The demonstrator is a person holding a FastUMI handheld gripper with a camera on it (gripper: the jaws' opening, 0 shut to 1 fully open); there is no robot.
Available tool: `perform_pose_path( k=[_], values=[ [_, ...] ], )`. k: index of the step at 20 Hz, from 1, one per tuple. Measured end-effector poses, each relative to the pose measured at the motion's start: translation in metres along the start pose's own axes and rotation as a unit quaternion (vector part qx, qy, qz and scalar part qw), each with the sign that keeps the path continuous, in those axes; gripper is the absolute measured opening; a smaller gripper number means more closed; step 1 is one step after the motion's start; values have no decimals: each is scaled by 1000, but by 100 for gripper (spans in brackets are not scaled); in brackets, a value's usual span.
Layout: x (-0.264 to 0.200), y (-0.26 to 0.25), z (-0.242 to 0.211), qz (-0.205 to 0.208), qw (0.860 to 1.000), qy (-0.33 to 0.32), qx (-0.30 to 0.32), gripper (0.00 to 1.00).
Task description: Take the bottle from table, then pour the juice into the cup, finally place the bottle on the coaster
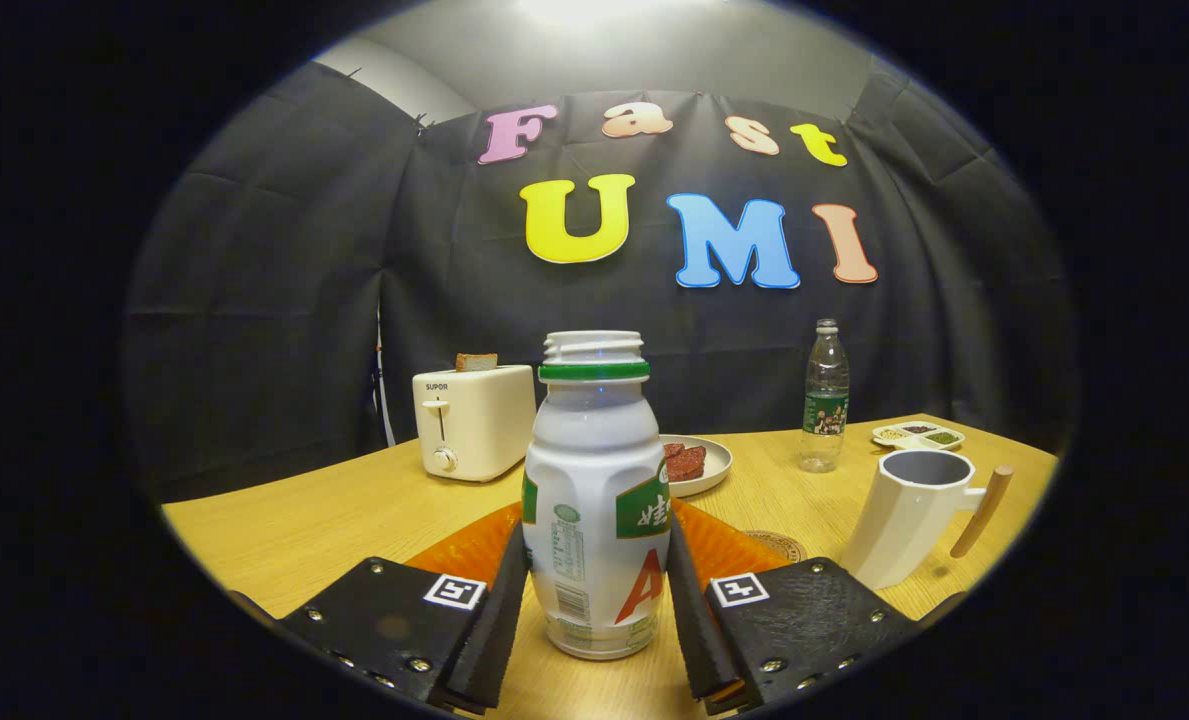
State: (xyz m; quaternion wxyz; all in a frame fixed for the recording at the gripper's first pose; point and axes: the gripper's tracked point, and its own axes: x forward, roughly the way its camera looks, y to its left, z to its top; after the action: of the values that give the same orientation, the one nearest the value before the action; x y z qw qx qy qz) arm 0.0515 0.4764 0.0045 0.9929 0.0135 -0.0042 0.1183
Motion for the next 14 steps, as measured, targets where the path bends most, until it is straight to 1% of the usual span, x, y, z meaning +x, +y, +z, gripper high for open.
perform_pose_path(
  k=[7, 11, 14],
  values=[
    [-6, -13, 5, -13, 999, -2, 45, 67],
    [-4, -14, 12, -13, 998, -2, 65, 67],
    [-2, -11, 20, -5, 995, -3, 101, 67]
  ],
)
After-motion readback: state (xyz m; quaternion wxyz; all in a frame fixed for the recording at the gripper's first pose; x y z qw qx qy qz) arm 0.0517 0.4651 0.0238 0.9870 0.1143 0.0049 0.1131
